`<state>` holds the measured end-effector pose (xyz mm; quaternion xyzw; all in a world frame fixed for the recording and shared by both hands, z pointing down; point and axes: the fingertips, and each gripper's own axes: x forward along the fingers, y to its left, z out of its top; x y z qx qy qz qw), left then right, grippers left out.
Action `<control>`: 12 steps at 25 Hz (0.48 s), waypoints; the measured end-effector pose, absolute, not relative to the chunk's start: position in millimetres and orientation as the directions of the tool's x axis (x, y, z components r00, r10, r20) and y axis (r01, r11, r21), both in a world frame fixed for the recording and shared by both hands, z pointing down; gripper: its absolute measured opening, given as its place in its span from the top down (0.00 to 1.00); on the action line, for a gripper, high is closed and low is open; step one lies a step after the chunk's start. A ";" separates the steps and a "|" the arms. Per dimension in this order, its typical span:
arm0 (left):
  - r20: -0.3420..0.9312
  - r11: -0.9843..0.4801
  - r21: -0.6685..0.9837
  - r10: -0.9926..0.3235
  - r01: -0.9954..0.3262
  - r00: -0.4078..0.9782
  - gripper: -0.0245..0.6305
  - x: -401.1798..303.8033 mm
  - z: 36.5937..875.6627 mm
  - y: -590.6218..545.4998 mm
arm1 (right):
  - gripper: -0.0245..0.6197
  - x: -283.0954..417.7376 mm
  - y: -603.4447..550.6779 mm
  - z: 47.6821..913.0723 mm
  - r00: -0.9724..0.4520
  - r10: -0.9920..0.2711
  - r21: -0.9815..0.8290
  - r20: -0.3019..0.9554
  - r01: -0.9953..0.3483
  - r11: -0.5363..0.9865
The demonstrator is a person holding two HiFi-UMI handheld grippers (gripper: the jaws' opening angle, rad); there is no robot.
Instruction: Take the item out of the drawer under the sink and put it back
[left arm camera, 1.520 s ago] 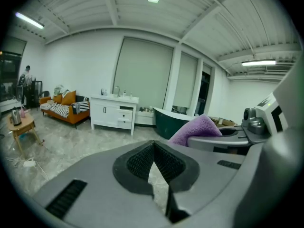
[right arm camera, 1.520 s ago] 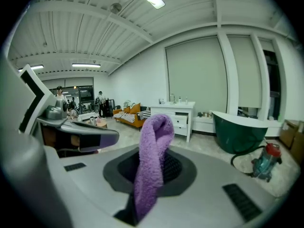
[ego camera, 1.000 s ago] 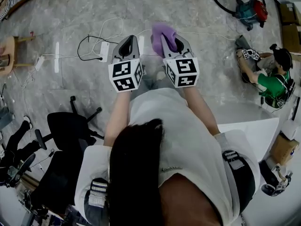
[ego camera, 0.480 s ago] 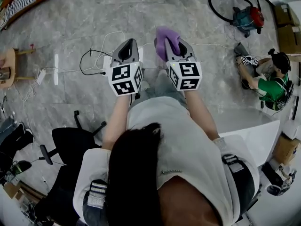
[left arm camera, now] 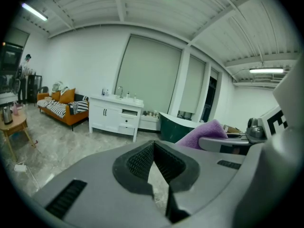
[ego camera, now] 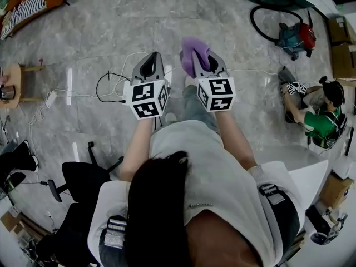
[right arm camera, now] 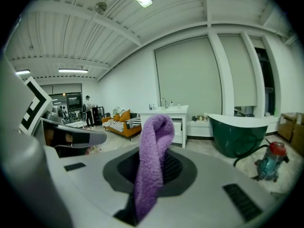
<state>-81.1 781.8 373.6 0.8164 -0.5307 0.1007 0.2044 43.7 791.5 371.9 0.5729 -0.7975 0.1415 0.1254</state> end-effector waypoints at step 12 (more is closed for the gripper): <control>0.386 -0.313 0.255 -0.834 -0.915 0.393 0.96 -6.0 365.4 667.0 | 0.87 103.9 667.9 360.3 -0.380 -0.855 -0.102 0.354 -0.924 0.369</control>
